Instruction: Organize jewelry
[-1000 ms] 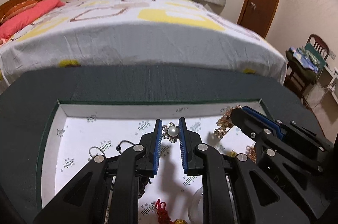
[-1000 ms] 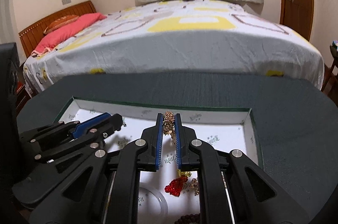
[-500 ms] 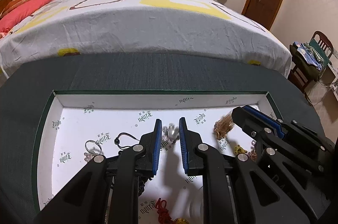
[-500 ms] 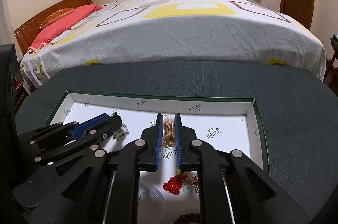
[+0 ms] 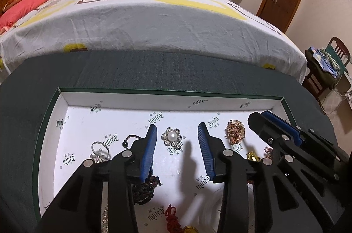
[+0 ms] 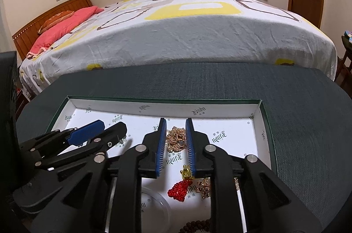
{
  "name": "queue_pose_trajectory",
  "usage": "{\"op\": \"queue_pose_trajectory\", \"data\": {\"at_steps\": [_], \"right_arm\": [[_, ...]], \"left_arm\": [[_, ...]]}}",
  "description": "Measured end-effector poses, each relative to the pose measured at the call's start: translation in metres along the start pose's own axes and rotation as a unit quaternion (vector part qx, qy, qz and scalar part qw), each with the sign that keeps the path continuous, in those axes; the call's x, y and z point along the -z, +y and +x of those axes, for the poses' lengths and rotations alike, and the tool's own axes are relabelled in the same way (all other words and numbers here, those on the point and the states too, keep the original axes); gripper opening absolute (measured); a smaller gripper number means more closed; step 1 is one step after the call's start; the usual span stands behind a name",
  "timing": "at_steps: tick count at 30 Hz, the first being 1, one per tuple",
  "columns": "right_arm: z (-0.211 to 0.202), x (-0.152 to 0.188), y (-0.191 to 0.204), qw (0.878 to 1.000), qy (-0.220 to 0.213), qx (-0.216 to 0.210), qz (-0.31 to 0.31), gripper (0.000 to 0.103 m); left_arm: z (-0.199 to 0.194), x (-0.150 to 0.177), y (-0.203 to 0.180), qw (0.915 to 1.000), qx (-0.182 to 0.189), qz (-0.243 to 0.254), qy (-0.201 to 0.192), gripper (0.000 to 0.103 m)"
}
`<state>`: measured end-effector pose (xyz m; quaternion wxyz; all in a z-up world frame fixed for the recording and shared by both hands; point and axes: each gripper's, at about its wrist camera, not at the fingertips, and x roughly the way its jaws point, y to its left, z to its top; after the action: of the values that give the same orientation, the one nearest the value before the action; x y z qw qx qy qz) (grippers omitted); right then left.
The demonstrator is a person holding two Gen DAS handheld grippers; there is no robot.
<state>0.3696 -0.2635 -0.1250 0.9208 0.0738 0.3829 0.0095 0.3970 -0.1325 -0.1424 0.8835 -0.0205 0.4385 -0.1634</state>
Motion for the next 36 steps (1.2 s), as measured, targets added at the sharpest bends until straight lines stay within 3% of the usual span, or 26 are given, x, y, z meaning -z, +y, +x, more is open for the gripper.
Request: {"op": "queue_pose_trajectory", "data": {"at_steps": [4, 7, 10, 15, 22, 25, 36], "right_arm": [[-0.002, 0.002, -0.001, 1.0, -0.005, 0.004, 0.002, 0.033], [-0.009, 0.002, -0.002, 1.0, -0.016, 0.012, 0.002, 0.041], [-0.018, 0.003, -0.002, 1.0, -0.027, 0.015, 0.003, 0.049], [-0.029, 0.004, -0.001, 0.999, -0.031, 0.016, 0.003, 0.051], [-0.06, 0.014, 0.003, 0.999, -0.046, 0.026, -0.003, 0.066], [-0.083, 0.025, 0.008, 0.998, -0.053, 0.031, -0.015, 0.067], [-0.19, 0.065, 0.018, 0.995, -0.09, 0.028, -0.034, 0.07]], "left_arm": [[-0.002, 0.001, 0.003, 1.0, -0.004, -0.002, -0.004, 0.04], [-0.008, 0.0, 0.007, 0.9998, -0.012, -0.005, -0.013, 0.051], [-0.018, 0.001, 0.009, 0.9996, -0.014, -0.003, -0.025, 0.054], [-0.033, 0.004, 0.007, 0.9991, -0.021, 0.005, -0.035, 0.058], [-0.069, 0.02, 0.006, 0.9973, -0.038, 0.01, -0.062, 0.069], [-0.092, 0.032, 0.004, 0.9961, -0.049, 0.017, -0.072, 0.075], [-0.197, 0.082, 0.0, 0.9904, -0.061, 0.01, -0.124, 0.076]]}}
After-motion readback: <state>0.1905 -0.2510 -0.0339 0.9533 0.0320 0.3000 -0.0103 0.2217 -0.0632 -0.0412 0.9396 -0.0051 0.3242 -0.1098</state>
